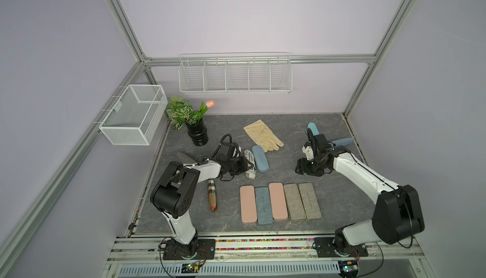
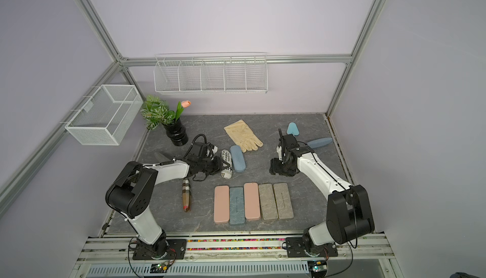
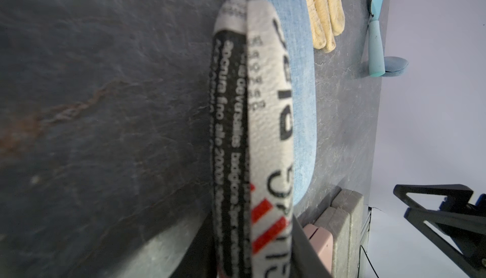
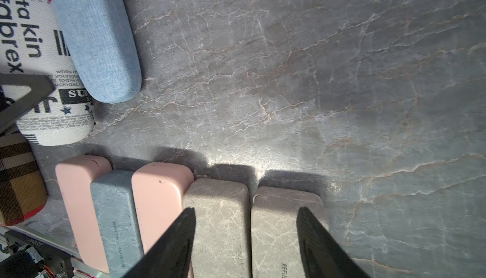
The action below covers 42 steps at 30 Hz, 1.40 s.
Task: Close the glasses case
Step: Place the glasses case at the center of the board, then pick up the glasses case at the center of the board.
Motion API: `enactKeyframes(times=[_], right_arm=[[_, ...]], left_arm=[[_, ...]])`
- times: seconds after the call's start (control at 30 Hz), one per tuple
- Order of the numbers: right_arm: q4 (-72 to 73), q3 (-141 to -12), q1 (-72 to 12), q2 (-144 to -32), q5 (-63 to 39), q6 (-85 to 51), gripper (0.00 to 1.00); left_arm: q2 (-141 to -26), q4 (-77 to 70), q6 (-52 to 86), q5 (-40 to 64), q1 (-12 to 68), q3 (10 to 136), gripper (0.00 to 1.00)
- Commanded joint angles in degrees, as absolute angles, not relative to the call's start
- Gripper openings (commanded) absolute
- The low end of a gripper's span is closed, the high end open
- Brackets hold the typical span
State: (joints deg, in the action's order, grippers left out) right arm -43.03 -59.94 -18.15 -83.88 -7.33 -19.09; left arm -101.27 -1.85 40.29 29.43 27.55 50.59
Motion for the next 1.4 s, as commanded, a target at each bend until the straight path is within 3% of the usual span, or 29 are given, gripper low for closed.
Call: enactKeyframes(times=[0.0, 0.1, 0.37, 0.47, 0.63, 1.1, 1.37], right_arm=[[-44.0, -59.9, -18.5, -83.0, -7.8, -19.7, 0.65], [-43.9, -60.0, -18.6, -82.9, -8.0, -19.9, 0.65], [-43.9, -59.9, -19.0, -81.9, -8.5, -20.0, 0.65], [-43.9, -59.6, -19.2, -80.9, -8.7, -19.9, 0.65], [-44.4, -59.3, -19.3, -79.3, -8.7, -19.1, 0.65], [-44.1, -60.3, -19.3, -79.0, -8.1, -18.5, 0.67], [-43.2, -60.0, -19.3, -80.4, -9.1, -18.9, 0.67]], left_arm=[[-100.4, -0.9, 39.2, 29.4, 27.9, 50.5, 0.50], [-99.0, 2.3, 38.1, 27.1, 27.8, 51.0, 0.61], [-92.9, 16.5, 35.1, 17.6, 27.8, 54.5, 0.69], [-88.0, 23.8, 35.2, 11.9, 27.8, 55.5, 0.78], [-77.6, 37.7, 38.2, 0.1, 27.8, 56.0, 1.00], [-61.3, 55.5, 47.9, -6.2, 27.9, 43.1, 1.00], [-61.8, 55.2, 49.9, -6.0, 27.9, 39.9, 1.00]])
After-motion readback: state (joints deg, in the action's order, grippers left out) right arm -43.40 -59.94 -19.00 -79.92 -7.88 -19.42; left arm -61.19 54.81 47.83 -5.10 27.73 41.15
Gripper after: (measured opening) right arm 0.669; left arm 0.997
